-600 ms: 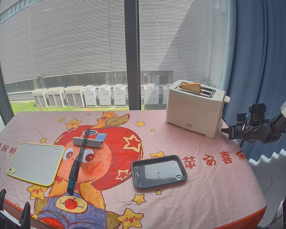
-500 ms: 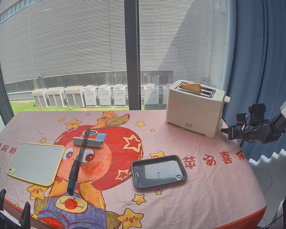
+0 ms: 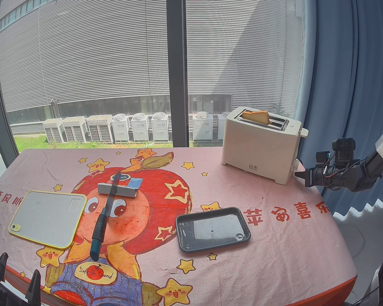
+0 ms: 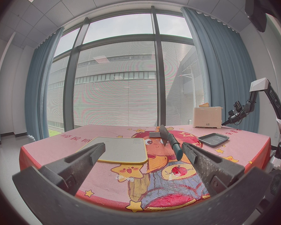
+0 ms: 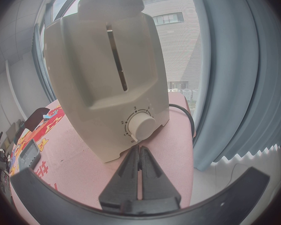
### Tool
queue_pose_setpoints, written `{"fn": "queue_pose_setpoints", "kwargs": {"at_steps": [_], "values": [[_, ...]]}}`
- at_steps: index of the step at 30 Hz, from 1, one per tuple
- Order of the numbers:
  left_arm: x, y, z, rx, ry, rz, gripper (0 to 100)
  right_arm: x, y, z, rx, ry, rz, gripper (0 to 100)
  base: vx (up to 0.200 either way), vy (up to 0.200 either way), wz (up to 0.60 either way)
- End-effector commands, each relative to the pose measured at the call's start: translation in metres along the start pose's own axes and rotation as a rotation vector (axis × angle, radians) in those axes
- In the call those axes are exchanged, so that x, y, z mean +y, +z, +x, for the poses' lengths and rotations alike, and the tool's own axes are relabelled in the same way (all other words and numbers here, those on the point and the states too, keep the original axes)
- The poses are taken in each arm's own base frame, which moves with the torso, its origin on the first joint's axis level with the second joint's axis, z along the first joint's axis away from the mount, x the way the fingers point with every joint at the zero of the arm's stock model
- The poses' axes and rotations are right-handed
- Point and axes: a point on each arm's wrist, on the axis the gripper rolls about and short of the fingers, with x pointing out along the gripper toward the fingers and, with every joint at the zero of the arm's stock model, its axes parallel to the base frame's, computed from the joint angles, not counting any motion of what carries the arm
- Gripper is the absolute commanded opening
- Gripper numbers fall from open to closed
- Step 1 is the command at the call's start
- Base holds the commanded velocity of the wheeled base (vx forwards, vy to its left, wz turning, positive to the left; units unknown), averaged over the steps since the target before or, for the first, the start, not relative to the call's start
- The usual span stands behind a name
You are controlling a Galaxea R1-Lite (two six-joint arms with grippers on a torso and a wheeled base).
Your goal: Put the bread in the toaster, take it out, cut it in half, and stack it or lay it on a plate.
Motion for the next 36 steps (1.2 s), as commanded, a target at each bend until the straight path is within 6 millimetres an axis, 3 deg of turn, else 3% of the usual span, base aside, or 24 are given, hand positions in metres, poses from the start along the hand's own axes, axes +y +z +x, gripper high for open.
{"fn": "queue_pose_setpoints", "kwargs": {"at_steps": [1, 20, 36], "values": [[0.0, -0.005, 0.0, 0.0, 0.0, 0.0, 100, 0.001, 0.001, -0.001, -0.004, 0.001, -0.004, 0, 0.0, 0.0, 0.0], [0.0, -0.005, 0.0, 0.0, 0.0, 0.0, 100, 0.01, 0.007, -0.01, -0.018, 0.009, -0.02, 0, 0.0, 0.0, 0.0], [0.0, -0.005, 0.0, 0.0, 0.0, 0.0, 100, -0.003, 0.0, 0.002, -0.001, -0.016, 0.003, 0, 0.0, 0.0, 0.0]]}}
